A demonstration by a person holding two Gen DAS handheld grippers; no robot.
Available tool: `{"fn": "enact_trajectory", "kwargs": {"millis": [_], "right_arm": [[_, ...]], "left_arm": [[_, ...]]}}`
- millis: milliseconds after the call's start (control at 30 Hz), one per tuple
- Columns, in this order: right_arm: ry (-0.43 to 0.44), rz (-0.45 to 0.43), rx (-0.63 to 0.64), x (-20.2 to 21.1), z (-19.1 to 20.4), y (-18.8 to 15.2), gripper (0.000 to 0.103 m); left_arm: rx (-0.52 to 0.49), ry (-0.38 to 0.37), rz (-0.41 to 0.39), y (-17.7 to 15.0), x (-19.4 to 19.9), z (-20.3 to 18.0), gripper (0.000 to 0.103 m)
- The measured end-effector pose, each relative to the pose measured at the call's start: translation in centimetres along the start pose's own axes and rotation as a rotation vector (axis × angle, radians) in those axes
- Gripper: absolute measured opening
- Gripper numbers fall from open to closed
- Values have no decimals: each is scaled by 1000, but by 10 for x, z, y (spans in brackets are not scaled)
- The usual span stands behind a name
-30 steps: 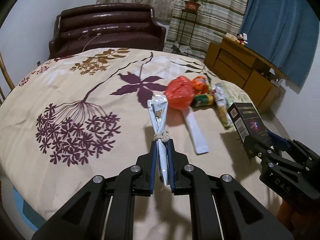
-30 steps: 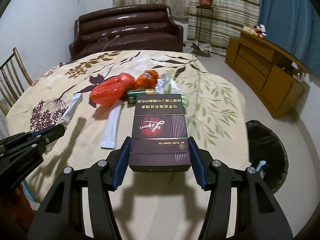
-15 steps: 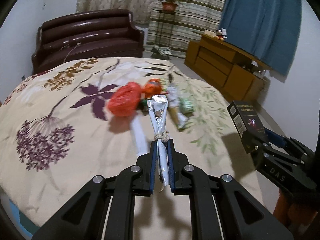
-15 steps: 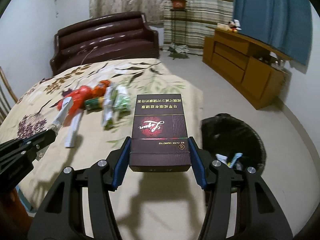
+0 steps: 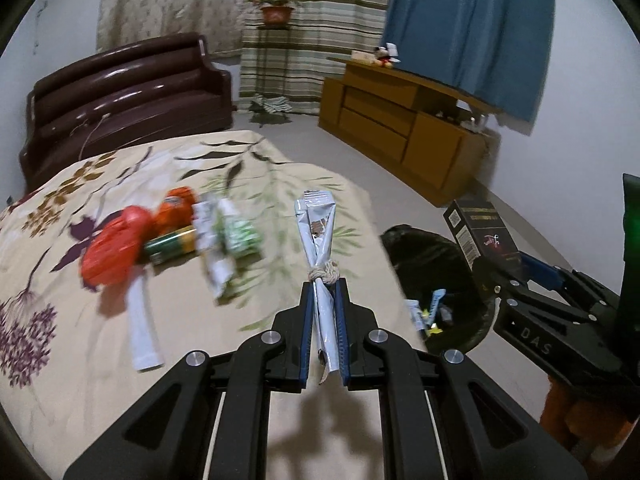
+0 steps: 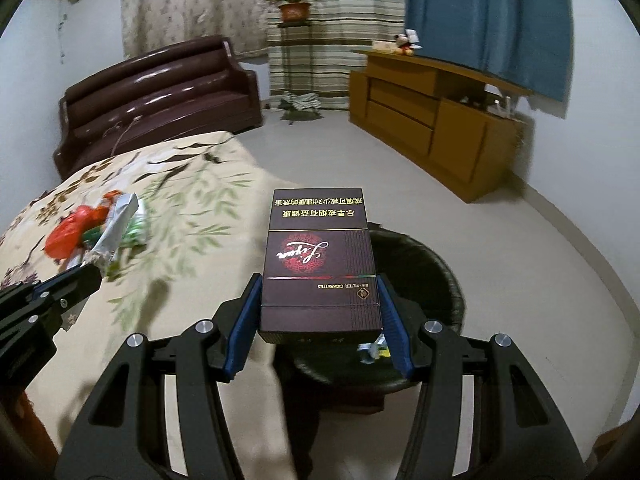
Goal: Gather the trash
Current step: 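Carry the white bundle and cigarette box over the black trash bin, then open both grippers to drop the bundle and box into the bin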
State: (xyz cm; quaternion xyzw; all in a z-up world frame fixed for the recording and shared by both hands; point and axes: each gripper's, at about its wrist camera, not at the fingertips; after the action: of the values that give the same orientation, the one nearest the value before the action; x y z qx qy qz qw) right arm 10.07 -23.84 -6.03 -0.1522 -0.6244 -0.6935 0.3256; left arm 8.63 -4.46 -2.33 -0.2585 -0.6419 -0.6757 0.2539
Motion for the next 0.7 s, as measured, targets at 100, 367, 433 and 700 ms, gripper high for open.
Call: {"fn": "enact_trajectory", "kwargs": {"millis": [100, 367, 433, 700], "right_arm": [[-24, -5, -17, -1, -16, 0, 54], [-48, -3, -69, -13, -53, 1, 54], [-50, -1, -76, -16, -60, 1, 54], [-51, 14, -109, -32, -86, 2, 54]], "left_arm": [[-27, -13, -1, 5, -8, -19, 12], [-78, -27, 14, 13, -30, -60, 12], [-90, -27, 20, 15, -35, -70, 12], [-127, -20, 45, 22, -57, -97, 12]]}}
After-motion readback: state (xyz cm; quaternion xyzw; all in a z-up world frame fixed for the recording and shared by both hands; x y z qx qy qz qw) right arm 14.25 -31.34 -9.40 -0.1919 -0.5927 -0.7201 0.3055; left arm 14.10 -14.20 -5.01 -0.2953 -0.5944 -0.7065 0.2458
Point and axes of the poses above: each gripper's, at about its wrist camera, not at the fingertips, and x roughly against the way its jaws point, z to its left, y to its top, and after that the axes turned 14 degrees about y, right-handed
